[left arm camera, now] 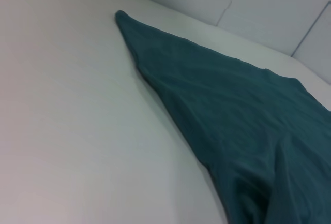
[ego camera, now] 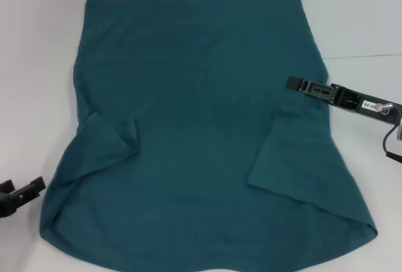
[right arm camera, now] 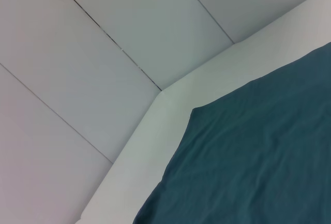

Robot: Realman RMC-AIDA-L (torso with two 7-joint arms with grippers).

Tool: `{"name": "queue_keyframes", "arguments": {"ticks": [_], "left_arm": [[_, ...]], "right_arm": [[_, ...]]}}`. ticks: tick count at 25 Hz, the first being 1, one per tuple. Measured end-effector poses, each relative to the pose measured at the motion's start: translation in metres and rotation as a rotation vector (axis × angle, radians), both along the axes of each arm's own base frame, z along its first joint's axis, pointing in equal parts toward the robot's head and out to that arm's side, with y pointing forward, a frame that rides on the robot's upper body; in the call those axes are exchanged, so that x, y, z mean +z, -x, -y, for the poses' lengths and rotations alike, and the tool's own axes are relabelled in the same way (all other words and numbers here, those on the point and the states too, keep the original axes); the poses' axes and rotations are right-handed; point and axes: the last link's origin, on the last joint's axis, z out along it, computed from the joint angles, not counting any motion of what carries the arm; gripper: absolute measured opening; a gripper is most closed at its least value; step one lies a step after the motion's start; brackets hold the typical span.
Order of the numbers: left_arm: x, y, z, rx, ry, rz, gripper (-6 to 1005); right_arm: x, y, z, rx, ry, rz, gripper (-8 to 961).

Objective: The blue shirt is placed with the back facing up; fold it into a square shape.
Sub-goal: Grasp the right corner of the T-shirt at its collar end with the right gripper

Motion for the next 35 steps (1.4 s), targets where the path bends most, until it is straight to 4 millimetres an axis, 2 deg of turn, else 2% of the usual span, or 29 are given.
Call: {"name": "queue_keyframes", "arguments": {"ticks": [19, 28, 35], "left_arm": [[-0.018, -0.016, 0.002, -0.094, 0.159, -0.029, 870], [-0.007, -0.022, 0.005, -0.136, 0.173, -0.024, 871], [0.001, -0.021, 0.009, -0.107, 0.212, -0.03, 871]], "right_arm": [[0.001, -0.001, 0.0, -0.003, -0.002, -0.002, 940], [0.002, -0.001, 0.0, -0.004, -0.003, -0.001, 940], [0.002, -0.001, 0.0, -0.005, -0.005, 0.001, 940]]}}
